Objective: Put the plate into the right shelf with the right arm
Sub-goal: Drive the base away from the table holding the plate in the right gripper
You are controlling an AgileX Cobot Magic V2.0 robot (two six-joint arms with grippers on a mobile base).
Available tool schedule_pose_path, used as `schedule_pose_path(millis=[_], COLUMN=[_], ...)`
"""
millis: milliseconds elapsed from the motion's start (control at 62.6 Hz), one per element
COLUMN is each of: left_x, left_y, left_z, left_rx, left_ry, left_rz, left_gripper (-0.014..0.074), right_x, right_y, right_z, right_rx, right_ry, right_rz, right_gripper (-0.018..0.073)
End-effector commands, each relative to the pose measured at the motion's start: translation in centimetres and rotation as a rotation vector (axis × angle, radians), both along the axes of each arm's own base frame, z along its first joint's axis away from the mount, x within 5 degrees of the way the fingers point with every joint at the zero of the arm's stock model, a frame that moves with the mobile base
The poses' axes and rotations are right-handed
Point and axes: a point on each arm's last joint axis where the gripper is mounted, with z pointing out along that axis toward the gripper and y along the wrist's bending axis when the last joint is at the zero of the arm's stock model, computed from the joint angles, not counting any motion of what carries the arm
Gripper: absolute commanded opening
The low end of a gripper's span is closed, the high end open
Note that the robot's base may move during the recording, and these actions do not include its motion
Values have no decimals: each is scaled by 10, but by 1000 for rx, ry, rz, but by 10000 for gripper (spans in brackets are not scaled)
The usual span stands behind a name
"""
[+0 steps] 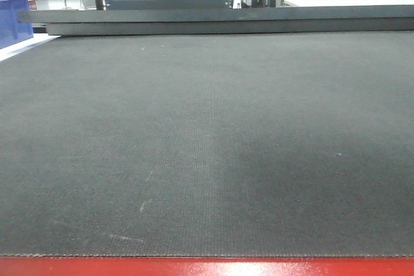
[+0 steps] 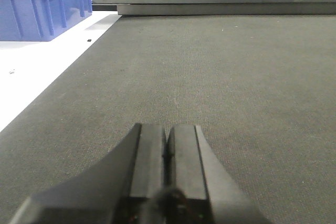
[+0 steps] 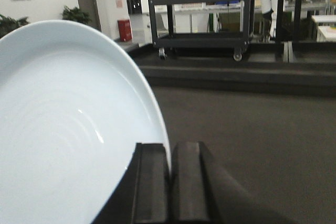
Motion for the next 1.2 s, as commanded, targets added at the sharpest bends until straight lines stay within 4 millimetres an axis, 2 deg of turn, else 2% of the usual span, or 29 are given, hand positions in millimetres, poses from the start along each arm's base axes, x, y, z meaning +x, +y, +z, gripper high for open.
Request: schedule_pose_path(millis=[0,1182], left_x=[-1,-1], left_y=[1,1], left_z=[6,6], left_rx=[-8,-8], left_ry=[-84,-84], left_rz=[11,11], left_gripper=[-47,-47], right_x=[-5,-5], right_y=[1,1], right_z=[19,19], right_rx=[32,32], right_ry=[-144,-144], right_rz=[24,24], right_gripper=[65,65])
